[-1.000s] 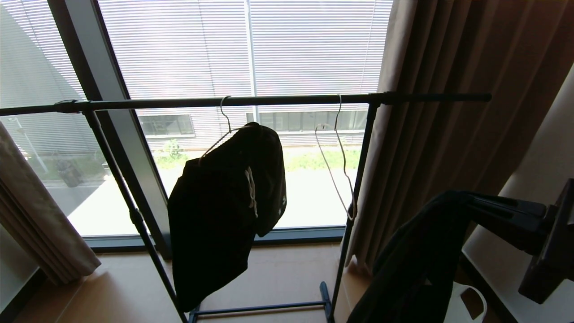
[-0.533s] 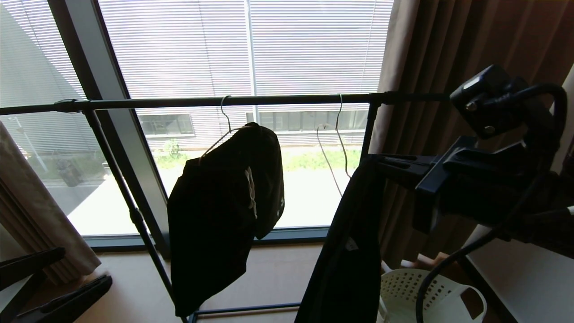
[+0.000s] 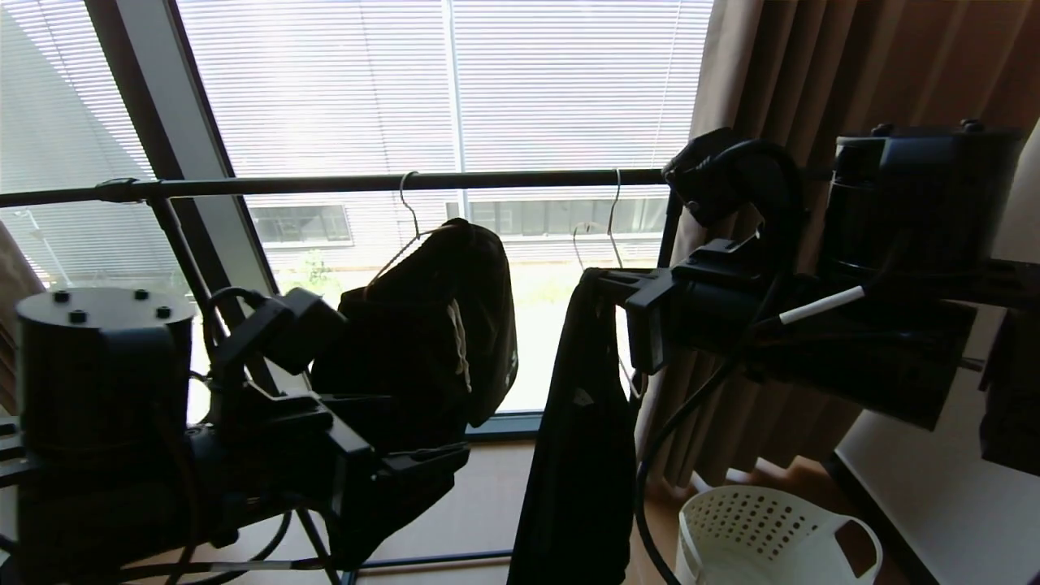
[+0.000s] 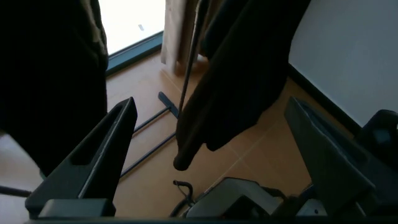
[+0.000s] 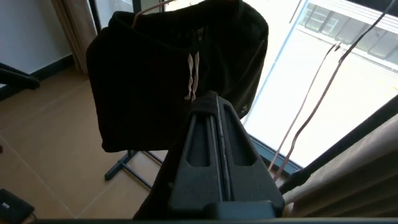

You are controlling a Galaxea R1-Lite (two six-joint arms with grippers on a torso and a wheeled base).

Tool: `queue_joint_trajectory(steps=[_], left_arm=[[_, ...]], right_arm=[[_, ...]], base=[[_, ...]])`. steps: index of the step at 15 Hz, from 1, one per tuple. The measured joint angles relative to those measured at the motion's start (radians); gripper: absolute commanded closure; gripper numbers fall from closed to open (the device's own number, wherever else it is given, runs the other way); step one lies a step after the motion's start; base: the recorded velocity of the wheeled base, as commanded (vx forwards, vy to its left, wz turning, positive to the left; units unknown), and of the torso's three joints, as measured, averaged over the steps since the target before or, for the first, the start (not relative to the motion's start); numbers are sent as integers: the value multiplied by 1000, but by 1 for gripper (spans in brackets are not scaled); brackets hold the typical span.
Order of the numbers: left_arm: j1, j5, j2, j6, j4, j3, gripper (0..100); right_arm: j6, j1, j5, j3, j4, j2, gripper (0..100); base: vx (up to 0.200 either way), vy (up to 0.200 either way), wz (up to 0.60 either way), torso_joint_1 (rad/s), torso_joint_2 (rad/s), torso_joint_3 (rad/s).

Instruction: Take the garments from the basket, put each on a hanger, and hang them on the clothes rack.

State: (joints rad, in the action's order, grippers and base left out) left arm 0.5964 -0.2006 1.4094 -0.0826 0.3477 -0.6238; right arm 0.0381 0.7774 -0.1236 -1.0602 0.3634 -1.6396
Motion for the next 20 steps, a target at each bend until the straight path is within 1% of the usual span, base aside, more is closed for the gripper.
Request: queue_joint_trajectory(steps=[3, 6, 8, 12, 15, 20], left_arm=[[59, 4, 175, -13, 51, -101, 0], [70, 4, 273, -28, 57, -158, 0], [72, 4, 315, -30, 58, -181, 0], [80, 14, 356, -33, 57, -207, 0], [80, 66, 412, -31, 57, -260, 0], [77, 108, 511, -26, 54, -337, 0]], right_arm=[[-3, -3, -1, -23, 0, -42, 100], [-5, -3, -1, -30, 19, -68, 100], [-6, -3, -2, -32, 40, -85, 100], [-23, -3, -3, -27, 41, -92, 100], [-24, 0, -48, -25, 41, -74, 100], [-25, 1, -50, 22, 41, -10, 100]], base=[[0, 0, 0, 0, 0, 0], [0, 0, 0, 0, 0, 0], [0, 0, 0, 0, 0, 0], [0, 0, 0, 0, 0, 0], [0, 0, 0, 0, 0, 0], [0, 0, 0, 0, 0, 0]])
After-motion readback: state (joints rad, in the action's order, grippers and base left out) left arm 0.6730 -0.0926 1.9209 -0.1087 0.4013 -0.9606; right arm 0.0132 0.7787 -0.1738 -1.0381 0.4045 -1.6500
